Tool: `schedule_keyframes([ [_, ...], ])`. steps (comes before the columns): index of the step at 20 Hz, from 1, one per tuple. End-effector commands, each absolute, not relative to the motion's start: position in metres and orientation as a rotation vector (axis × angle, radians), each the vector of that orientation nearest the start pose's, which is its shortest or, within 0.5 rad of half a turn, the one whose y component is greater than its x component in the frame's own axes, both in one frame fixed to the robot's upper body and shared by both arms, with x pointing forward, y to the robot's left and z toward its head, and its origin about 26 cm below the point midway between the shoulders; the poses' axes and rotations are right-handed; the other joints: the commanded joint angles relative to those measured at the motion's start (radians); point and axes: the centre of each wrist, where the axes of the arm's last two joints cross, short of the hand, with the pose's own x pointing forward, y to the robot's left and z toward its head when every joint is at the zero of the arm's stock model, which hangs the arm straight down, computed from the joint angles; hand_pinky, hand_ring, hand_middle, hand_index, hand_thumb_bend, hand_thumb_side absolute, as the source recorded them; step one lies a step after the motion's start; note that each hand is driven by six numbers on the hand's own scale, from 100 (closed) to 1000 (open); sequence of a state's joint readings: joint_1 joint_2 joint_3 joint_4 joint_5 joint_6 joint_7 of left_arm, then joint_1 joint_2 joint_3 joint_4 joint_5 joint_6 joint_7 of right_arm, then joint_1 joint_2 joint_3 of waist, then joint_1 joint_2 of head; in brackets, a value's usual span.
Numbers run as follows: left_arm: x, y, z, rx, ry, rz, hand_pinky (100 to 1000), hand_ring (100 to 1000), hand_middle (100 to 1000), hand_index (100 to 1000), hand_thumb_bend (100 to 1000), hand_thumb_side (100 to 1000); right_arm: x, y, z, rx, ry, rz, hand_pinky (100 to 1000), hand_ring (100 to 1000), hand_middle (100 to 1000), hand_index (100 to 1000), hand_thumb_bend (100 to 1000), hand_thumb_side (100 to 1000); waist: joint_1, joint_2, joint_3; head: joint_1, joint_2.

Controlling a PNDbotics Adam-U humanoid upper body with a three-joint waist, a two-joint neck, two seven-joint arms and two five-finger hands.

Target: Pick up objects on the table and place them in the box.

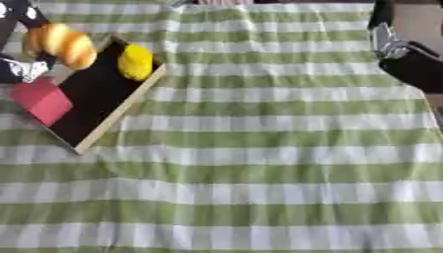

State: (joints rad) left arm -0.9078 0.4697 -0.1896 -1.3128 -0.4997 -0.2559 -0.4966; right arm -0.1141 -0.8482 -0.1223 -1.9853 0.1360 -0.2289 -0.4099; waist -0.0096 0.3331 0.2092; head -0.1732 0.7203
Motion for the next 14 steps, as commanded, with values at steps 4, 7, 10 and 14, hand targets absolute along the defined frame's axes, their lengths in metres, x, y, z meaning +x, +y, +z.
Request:
schedule_keyframes([
  [4,0.455,0.249,0.263,0.607,-1.881,-1.545,858,875,819,901,278,193,0.27,-0.365,0.245,-0.954,-2.428,0.541,895,914,739,841,100,373,0.002,-0.015,-0.005,0.004,-0.007],
  [7,0.464,0.253,0.255,0.64,-1.874,-1.548,858,875,819,901,297,211,0.27,-0.365,0.244,-0.956,-2.423,0.538,895,914,739,841,100,378,0.003,-0.015,-0.005,0.003,-0.007],
  [10,0.471,0.26,0.249,0.672,-1.877,-1.546,934,962,866,932,513,378,0.27,-0.365,0.244,-0.956,-2.421,0.537,896,914,738,841,100,383,0.004,-0.015,-0.003,0.0,-0.008],
  [14,0.473,0.274,0.252,0.749,-1.921,-1.512,921,950,855,920,468,360,0.27,-0.366,0.244,-0.955,-2.42,0.536,896,914,738,842,100,381,0.004,-0.016,-0.001,-0.002,-0.009],
])
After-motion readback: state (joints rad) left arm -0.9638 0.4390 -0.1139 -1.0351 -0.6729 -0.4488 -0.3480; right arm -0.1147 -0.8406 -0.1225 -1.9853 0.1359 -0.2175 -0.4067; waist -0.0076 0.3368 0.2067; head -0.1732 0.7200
